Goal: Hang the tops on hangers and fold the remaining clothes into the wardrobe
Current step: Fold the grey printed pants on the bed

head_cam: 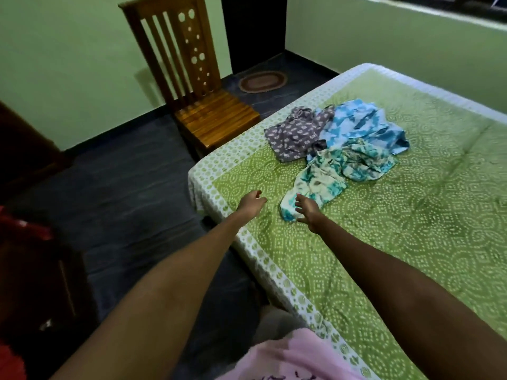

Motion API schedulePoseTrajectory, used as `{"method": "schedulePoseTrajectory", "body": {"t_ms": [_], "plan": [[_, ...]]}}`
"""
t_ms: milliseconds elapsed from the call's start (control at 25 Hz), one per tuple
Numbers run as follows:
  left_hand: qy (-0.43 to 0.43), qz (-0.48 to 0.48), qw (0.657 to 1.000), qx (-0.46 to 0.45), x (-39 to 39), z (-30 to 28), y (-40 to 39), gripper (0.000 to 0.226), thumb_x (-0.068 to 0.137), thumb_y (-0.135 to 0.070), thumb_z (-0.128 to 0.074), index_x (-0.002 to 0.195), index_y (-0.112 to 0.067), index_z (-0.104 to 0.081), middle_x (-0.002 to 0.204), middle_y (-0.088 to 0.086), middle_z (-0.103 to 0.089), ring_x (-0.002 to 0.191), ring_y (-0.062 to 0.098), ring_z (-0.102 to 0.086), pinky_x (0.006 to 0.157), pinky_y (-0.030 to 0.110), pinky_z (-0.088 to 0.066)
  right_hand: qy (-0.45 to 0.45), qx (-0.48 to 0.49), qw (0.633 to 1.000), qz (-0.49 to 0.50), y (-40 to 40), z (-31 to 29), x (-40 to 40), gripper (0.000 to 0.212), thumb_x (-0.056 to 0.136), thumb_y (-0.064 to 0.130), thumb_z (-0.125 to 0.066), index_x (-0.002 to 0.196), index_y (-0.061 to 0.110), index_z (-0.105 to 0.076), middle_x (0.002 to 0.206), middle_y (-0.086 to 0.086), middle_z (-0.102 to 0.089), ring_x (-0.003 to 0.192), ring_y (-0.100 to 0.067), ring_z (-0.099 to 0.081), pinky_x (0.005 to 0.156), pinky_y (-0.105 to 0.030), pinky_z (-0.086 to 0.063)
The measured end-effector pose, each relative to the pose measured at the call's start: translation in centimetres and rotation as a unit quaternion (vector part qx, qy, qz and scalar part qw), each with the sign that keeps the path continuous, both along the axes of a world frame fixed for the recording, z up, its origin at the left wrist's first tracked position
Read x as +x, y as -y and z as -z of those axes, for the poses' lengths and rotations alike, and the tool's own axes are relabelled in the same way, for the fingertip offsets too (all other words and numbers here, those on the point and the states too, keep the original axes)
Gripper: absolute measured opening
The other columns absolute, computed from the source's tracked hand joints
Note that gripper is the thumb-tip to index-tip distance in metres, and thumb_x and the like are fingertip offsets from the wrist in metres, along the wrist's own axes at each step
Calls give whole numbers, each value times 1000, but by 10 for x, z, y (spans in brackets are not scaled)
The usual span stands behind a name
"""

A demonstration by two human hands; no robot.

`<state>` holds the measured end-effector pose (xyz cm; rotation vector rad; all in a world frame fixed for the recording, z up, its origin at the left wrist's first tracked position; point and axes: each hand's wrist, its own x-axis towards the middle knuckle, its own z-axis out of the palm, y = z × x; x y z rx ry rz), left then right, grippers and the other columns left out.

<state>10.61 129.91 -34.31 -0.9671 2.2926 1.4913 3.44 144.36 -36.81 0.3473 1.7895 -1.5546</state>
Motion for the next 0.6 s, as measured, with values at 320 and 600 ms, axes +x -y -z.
{"method": "schedulePoseTrajectory", "body": {"t_ms": [320, 600], "plan": [[18, 19, 1000, 2, -188, 51, 53, 46, 96, -17, -50, 140, -7, -39, 129, 12, -52, 94, 20, -54, 67, 24, -42, 47, -39, 994, 86, 57, 47, -160, 42, 100, 30, -40, 134, 5, -45, 141, -11, -45, 130, -26, -41, 100, -42, -35], [32, 140, 988, -54, -358, 152, 57, 37, 91, -12, -55, 126, 0, -53, 132, 18, -49, 115, 27, -52, 83, 21, -42, 73, -15, 992, 103, 85, 136, -298, 26, 99, 21, -42, 118, 9, -56, 116, -6, -58, 103, -21, -55, 81, -33, -42]]}}
